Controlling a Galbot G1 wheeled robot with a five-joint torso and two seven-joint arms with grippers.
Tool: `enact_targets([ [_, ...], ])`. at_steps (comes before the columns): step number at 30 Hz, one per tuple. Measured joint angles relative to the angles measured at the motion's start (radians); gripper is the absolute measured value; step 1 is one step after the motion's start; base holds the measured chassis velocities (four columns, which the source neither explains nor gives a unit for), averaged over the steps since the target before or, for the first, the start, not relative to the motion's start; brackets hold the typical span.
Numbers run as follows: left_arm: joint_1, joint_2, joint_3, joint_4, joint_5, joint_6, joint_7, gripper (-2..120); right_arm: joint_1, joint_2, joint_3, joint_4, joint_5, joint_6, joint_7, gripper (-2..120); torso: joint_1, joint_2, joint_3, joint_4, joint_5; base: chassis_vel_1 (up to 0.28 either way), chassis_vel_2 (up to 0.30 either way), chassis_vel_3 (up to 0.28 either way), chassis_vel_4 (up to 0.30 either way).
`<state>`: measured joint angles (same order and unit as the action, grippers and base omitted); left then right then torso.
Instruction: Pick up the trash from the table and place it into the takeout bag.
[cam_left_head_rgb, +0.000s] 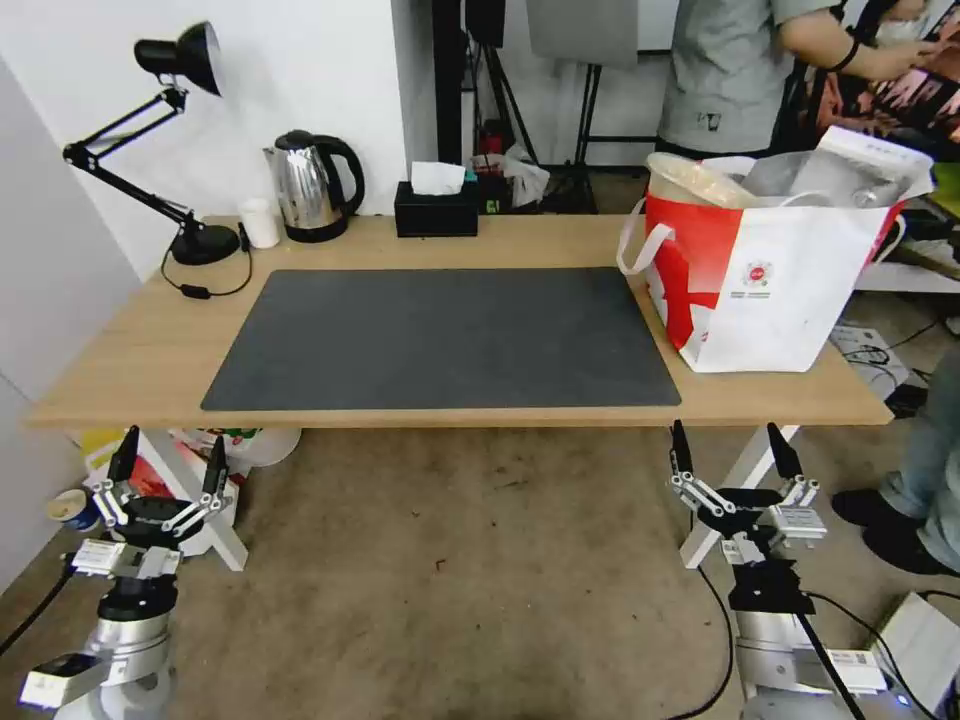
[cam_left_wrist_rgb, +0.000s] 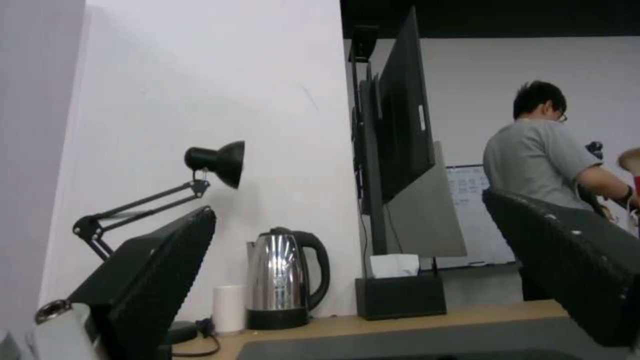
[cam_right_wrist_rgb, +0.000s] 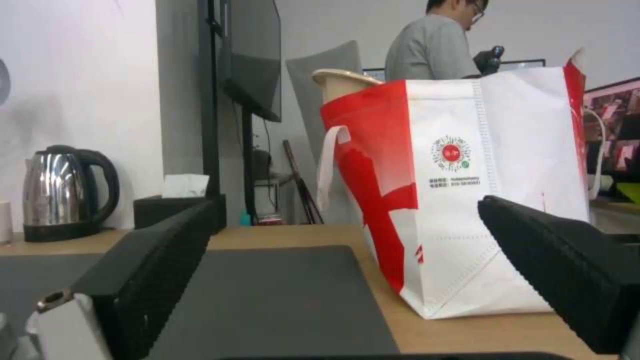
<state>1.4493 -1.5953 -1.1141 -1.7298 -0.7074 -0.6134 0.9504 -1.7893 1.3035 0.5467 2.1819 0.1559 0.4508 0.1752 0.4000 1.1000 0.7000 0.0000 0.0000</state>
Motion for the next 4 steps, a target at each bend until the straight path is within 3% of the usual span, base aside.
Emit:
enact_targets([
  [4,-0.002,0.0,0.001,0.002,0.0,0.0,0.002,100,0.0,0.0,0.0,0.0,0.0,0.0,0.0,100,0.0,0.0,0.0,0.0,0.0,0.0,0.0,0.0,0.0],
])
